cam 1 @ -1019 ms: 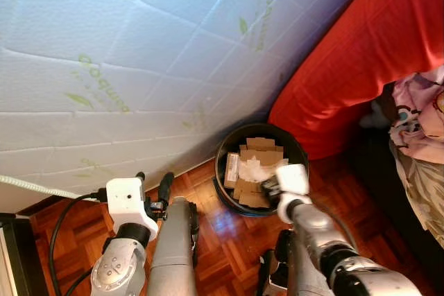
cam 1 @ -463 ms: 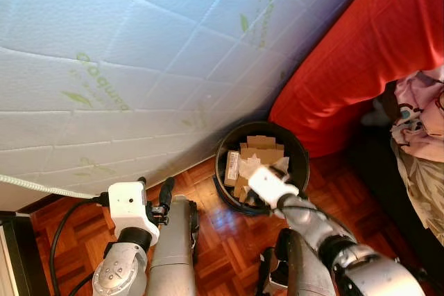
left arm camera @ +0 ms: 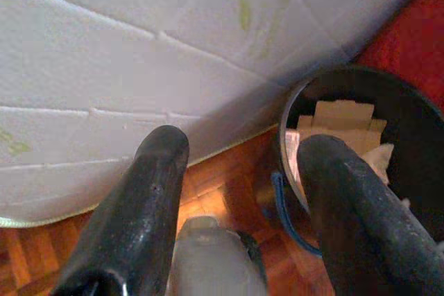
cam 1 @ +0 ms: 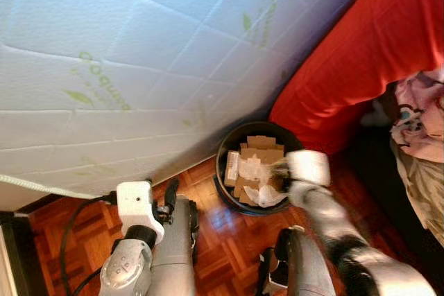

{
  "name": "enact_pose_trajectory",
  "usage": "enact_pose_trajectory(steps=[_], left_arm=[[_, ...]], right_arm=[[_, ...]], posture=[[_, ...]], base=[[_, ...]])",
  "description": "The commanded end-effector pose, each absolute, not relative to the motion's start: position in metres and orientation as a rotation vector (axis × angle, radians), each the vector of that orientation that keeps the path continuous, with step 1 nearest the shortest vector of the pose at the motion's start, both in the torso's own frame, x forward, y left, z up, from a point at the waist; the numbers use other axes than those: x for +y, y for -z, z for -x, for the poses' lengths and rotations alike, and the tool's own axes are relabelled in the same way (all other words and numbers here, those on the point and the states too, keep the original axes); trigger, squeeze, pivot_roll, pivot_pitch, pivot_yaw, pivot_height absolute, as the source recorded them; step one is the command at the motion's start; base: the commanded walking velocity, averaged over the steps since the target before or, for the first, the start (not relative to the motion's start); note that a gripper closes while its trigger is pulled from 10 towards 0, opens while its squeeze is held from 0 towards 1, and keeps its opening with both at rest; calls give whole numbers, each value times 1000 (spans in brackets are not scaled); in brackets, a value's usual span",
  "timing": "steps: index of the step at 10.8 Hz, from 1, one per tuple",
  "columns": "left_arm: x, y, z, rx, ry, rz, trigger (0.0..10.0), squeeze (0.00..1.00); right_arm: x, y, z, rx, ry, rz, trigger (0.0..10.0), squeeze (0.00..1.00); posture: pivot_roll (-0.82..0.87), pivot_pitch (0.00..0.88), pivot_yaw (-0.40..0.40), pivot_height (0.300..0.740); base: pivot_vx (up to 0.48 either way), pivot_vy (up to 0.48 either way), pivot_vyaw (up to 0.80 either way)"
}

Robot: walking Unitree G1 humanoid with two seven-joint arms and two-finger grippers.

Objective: Clean up the room

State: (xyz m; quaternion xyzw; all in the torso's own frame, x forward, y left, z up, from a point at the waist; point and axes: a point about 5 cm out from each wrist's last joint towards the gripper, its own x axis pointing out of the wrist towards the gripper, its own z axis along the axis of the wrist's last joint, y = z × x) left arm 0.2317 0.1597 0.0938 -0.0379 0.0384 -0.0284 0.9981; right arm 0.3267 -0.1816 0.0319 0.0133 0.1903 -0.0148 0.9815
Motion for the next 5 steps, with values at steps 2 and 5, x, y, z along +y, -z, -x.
enact_pose_trajectory(steps=[2,5], left_arm=[[169,-68,-229,158,45,65,10000,0],[176,-39,-248,223,57,44,10000,0]], right_arm=[[-204,-2,-295,456,123,-114,10000,0],[-209,32,-250,528,151,-187,10000,0]], posture=[[223,320,-33,631],[169,182,-20,661]], base=[[0,0,0],[0,0,0]])
